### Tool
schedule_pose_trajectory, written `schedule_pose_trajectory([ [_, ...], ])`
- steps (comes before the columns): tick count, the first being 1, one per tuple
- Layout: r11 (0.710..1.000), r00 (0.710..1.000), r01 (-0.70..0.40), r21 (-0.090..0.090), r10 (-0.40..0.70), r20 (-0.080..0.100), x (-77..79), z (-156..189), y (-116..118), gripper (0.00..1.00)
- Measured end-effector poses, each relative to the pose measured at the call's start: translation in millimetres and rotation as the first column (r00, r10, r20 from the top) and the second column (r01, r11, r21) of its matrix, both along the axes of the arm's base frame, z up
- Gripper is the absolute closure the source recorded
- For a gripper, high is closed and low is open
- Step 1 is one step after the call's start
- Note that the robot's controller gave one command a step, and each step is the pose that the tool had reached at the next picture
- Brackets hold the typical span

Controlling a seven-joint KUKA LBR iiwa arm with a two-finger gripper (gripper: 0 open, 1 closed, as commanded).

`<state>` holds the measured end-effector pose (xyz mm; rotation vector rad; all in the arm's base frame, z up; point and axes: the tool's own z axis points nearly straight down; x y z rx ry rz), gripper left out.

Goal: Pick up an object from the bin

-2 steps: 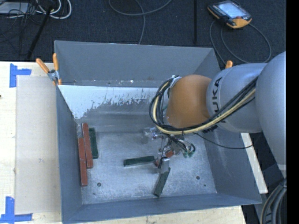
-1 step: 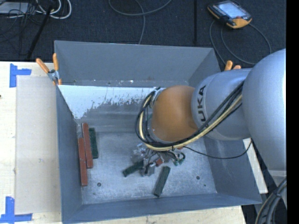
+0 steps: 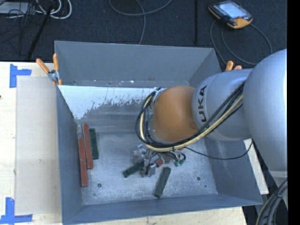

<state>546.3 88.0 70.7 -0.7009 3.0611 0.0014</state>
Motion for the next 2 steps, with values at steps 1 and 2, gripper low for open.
schedule_pose_trajectory([
  [1,1.000,1.000,-0.005,0.000,0.005,0.000,46.8,129.1,0.5,1.00],
  [2,1.000,1.000,-0.005,0.000,0.005,0.000,46.8,129.1,0.4,1.00],
])
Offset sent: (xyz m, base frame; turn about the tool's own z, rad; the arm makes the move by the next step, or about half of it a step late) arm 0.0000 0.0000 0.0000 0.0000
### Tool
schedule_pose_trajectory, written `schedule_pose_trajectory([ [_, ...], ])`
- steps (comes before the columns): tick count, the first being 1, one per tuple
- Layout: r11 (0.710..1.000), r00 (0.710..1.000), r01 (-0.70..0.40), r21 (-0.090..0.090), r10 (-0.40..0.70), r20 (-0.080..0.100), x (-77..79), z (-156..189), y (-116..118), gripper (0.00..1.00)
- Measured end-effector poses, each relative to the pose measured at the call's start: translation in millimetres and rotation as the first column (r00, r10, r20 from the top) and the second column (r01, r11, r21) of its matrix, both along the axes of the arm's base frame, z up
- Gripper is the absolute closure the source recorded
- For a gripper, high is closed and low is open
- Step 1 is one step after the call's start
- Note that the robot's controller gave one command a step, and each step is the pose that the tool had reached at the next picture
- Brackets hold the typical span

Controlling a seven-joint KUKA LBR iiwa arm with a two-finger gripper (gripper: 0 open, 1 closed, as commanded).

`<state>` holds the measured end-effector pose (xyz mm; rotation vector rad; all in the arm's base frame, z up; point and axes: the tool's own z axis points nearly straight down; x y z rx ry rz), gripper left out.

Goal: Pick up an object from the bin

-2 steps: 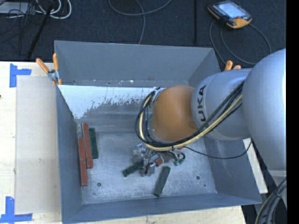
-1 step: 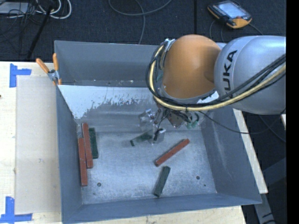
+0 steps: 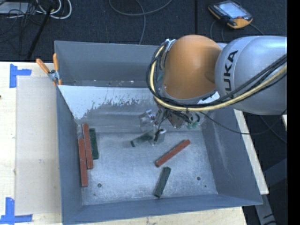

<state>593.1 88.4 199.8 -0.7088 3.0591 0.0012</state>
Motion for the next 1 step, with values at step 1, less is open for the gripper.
schedule_pose_trajectory([
  [1,0.995,0.995,-0.095,0.000,0.095,-0.004,-0.9,32.3,-4.1,1.00],
])
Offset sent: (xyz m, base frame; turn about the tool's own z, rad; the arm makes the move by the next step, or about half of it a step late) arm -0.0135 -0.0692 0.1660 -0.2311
